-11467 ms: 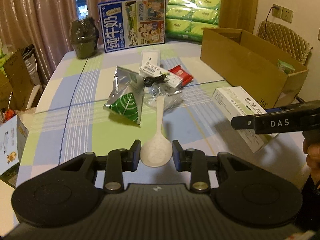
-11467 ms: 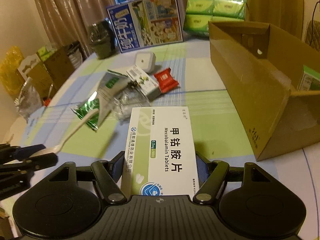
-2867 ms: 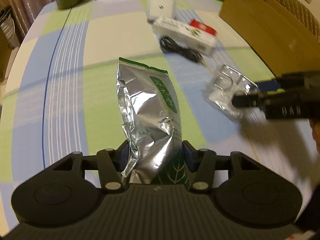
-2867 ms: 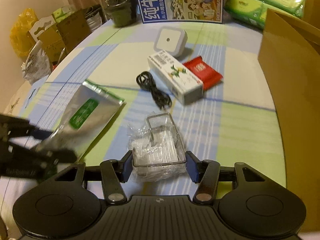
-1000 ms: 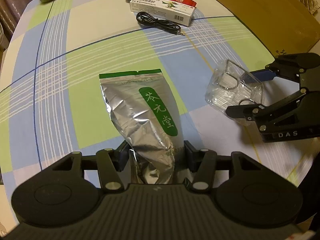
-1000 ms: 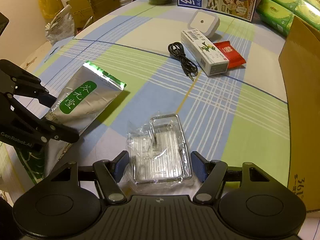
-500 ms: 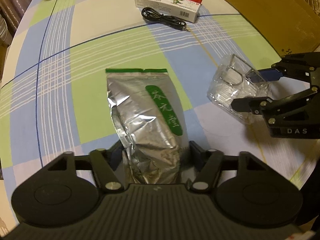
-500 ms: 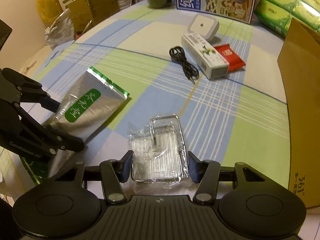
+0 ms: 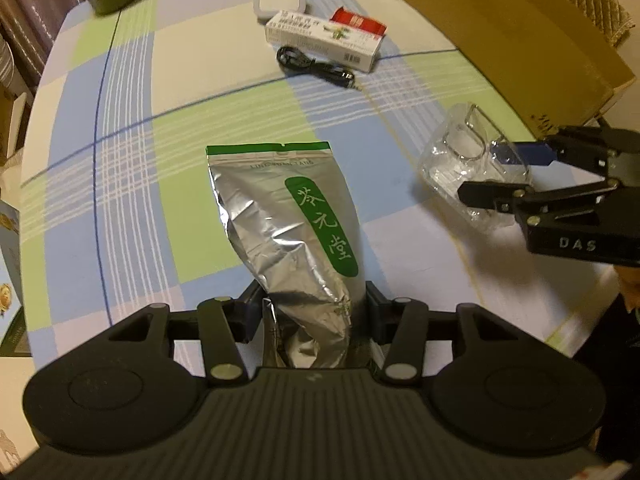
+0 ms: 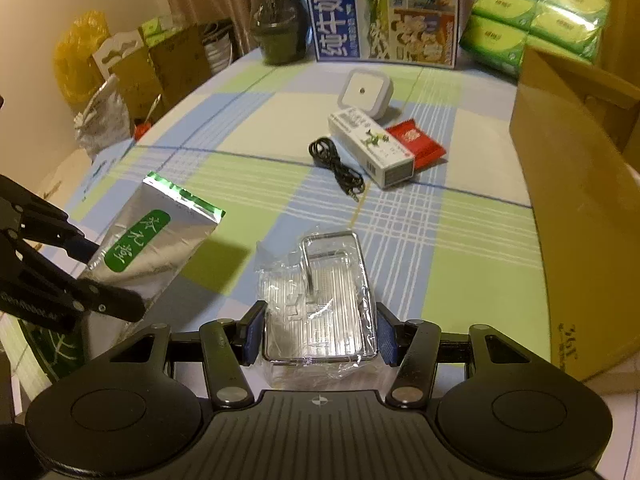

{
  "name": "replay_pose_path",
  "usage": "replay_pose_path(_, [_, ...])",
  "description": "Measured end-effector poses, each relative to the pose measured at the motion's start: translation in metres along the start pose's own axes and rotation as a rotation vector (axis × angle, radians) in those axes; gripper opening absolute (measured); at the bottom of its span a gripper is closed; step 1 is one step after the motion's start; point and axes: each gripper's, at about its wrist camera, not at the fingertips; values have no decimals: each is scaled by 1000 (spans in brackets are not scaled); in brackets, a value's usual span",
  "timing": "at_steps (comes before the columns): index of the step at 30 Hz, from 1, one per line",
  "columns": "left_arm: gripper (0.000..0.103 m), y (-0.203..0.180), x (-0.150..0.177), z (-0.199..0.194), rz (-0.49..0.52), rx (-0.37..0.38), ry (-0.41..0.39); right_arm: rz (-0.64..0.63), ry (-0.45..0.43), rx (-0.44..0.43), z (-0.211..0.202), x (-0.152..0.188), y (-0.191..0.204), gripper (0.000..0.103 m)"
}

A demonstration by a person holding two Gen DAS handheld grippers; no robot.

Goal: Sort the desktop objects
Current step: 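Carry the foil bag with the left tool while the right tool carries the plastic box to the cardboard box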

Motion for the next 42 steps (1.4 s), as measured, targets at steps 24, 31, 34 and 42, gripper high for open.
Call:
replay_pose_path(24, [45, -160, -87, -81, 132, 93, -140, 113, -167, 181, -160, -31, -92, 52])
replay_pose_path(31, [45, -222, -128, -77, 159, 148, -162, 181, -178, 261, -185, -29, -157, 52])
replay_pose_path(34, [45, -238, -148, -73, 153, 171, -173, 200, -176, 285, -189, -30, -179, 52])
replay_pose_path(42, [45, -266, -189, -54, 139, 185, -190, 214, -164, 311, -185, -33, -216, 52])
Point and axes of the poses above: each gripper's, at about its wrist camera, not at the fingertips, and z roughly the way its jaws point, y to its left, x to its underside, and after that the axes turned 2 degrees about x, right-handed
